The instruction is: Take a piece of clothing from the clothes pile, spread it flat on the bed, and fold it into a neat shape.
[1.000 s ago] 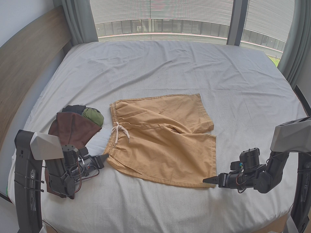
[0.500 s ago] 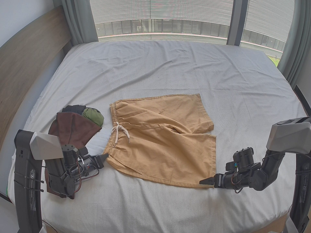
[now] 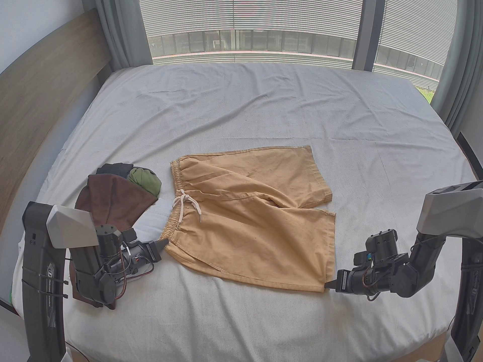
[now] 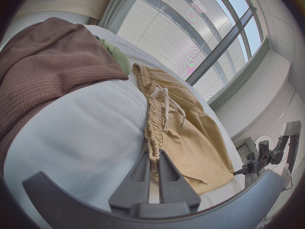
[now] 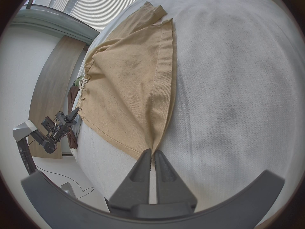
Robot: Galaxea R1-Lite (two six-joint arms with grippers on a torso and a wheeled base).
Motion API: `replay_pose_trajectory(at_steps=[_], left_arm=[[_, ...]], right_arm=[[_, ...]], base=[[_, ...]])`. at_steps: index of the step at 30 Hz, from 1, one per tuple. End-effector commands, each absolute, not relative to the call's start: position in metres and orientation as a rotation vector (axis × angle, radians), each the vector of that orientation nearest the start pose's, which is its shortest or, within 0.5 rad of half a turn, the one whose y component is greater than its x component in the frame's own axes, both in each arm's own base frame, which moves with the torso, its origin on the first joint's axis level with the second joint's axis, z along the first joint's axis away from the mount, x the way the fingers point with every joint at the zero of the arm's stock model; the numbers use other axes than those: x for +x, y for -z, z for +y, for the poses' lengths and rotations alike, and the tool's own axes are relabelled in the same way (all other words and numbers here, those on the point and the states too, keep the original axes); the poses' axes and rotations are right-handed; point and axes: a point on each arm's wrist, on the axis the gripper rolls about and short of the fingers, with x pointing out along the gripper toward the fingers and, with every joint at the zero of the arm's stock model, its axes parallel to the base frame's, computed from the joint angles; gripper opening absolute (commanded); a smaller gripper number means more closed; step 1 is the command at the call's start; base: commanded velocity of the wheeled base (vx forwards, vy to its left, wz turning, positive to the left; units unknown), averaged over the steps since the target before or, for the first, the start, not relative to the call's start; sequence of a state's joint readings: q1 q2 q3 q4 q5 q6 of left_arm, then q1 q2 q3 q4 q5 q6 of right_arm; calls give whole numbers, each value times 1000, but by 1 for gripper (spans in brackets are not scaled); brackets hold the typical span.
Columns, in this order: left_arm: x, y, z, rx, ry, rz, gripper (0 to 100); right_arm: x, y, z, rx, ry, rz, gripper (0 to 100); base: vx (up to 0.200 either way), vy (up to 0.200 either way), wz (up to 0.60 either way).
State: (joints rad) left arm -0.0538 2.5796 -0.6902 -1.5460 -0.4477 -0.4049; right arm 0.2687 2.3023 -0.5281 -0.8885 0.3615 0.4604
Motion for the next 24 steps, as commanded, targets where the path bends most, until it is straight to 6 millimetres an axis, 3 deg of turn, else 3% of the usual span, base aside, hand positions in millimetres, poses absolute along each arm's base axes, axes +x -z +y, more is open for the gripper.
replay_pose_trajectory(at_steps=[1,6,24], left_arm=[[364,64,-29,-461,421,440,0],[359,61,-28,-466,423,450,0],[315,25,-27,-501,527,521,0]], right_arm=[[285,29,83,459,-369,992,0],[281,16,77,464,-363,966,0],[264,15,58,468,-318,988,0]], base=[[0,0,0],[0,0,0],[0,0,0]])
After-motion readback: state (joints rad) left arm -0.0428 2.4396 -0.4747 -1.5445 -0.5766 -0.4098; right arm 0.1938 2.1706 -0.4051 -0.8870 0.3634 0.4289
